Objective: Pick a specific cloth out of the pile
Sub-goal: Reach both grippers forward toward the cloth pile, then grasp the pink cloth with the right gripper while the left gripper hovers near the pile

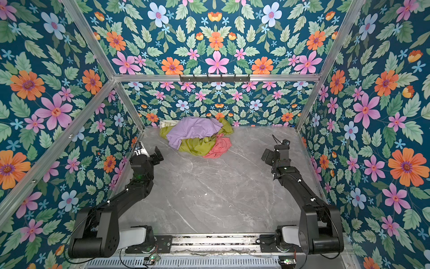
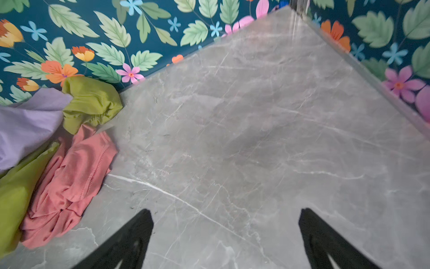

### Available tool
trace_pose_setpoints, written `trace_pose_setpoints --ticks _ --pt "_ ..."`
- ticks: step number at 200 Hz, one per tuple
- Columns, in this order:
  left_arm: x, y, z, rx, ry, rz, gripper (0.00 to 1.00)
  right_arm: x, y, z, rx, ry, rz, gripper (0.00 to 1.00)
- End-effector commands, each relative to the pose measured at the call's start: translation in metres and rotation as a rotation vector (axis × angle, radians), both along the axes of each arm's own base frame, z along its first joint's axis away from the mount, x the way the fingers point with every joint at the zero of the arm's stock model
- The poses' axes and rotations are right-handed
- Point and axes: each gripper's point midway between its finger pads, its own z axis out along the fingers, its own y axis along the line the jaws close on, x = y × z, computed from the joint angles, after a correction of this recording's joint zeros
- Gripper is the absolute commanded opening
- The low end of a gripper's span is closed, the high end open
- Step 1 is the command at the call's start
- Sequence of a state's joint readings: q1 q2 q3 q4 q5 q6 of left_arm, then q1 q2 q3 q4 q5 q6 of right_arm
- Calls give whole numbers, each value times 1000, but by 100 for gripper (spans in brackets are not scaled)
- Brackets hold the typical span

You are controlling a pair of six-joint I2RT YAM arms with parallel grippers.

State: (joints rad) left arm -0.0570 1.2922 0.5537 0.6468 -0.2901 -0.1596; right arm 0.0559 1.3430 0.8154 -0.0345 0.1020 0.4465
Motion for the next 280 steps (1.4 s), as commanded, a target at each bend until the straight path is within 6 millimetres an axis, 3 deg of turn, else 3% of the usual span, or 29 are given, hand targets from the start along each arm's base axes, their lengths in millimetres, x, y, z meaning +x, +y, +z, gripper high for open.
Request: trace_pose_setpoints --ticks 1,35,57,94,99,157,200,280 --pt "3 -7 -18 -48 76 -32 100 2 22 -17 128 86 10 99" --pt "6 -8 -33 -128 129 -11 100 15 55 -25 194 136 74 99" --pt "13 -19 -47 -213 183 -35 100 24 72 -29 287 144 114 99" --pt "27 -55 -59 -243 243 -128 100 41 104 -31 432 165 197 99" --pt "29 -60 -61 -234 255 -141 100 44 107 -43 443 195 199 99" --pt "40 -111 -72 -191 336 -273 100 69 157 -44 532 199 315 99" --pt "41 -140 -67 -209 333 -386 100 86 190 -53 581 219 384 89" --pt "37 -151 -79 -223 394 -424 100 110 223 -68 623 238 436 73"
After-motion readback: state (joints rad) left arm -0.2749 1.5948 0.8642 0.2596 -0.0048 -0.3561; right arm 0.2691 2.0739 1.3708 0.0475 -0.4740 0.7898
